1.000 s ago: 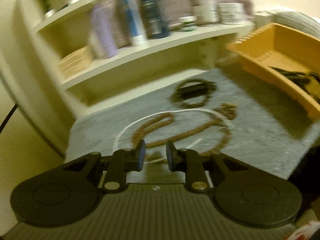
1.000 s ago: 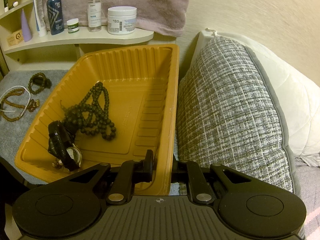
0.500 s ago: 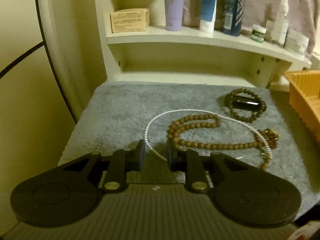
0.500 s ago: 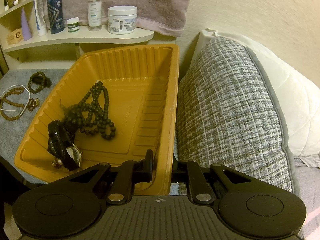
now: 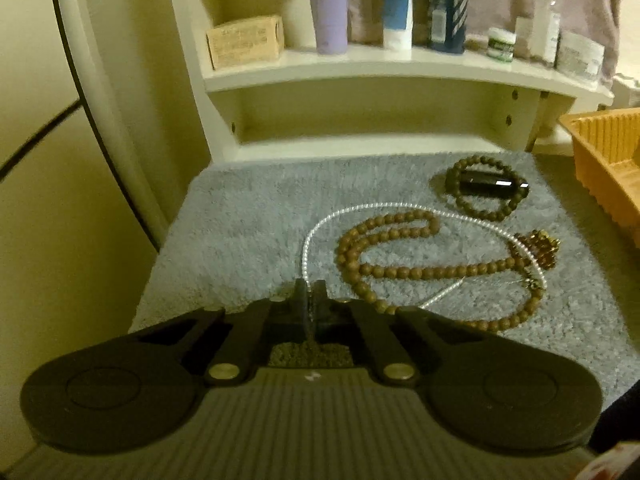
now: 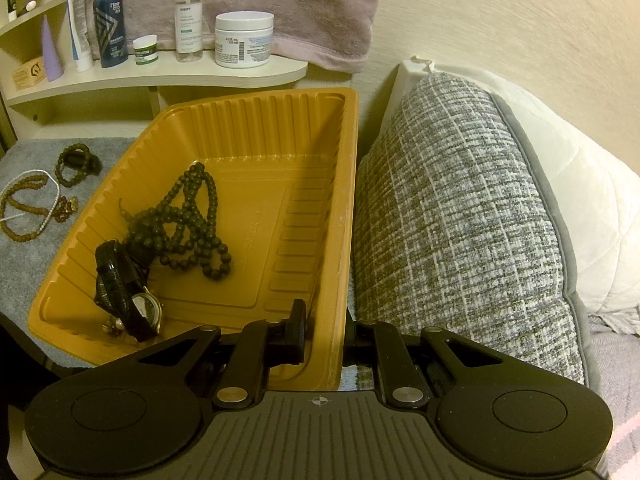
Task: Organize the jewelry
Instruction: 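Lift the pearl necklace high with the left gripper to free the strand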
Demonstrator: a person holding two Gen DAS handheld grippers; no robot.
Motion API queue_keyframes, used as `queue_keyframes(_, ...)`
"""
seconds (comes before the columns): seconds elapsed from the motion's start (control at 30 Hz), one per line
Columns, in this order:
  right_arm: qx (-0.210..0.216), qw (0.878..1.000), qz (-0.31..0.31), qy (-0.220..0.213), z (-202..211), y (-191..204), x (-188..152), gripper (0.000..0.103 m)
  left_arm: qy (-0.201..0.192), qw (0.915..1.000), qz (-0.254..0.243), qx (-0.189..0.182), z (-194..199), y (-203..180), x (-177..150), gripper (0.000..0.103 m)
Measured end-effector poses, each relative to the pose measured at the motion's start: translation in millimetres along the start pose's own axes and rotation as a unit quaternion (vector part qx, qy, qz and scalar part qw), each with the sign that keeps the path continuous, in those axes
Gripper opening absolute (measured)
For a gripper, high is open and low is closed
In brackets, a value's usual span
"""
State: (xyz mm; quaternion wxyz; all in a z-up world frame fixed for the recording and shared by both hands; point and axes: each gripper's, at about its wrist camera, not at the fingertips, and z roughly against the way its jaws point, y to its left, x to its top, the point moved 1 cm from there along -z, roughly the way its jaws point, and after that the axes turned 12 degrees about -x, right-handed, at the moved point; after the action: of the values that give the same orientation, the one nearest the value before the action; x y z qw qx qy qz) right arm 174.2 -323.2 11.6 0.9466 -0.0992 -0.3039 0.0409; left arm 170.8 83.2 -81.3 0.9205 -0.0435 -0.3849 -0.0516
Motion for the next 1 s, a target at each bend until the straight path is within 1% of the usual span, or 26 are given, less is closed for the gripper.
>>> queue_keyframes(0.13,0.0,1.0,0.001,0.0,0,0,0,0.014,-0.02,0.9997,-0.014,-0.005,14,-3,8,0.001)
queue_keyframes(0.23,0.0,1.0,0.001,-0.001,0,0,0,0.014,-0.04,0.9987,-0.03,-0.012,25,-7,19,0.001)
queue_keyframes(0.43,0.0,1.0,0.001,-0.001,1,0,0,0.014,-0.086,0.9937,-0.067,-0.027,47,-20,48,0.001)
queue_keyframes(0.53,0.0,1.0,0.001,-0.001,1,0,0,0.014,-0.106,0.9903,-0.081,-0.04,59,-27,63,0.001)
queue_keyframes(0.73,0.0,1.0,0.001,-0.002,2,0,0,0.014,-0.143,0.9805,-0.108,-0.079,81,-42,85,0.001)
queue_keyframes(1.0,0.0,1.0,0.002,-0.003,3,0,0,0.014,-0.166,0.9681,-0.142,-0.122,104,-67,107,0.001)
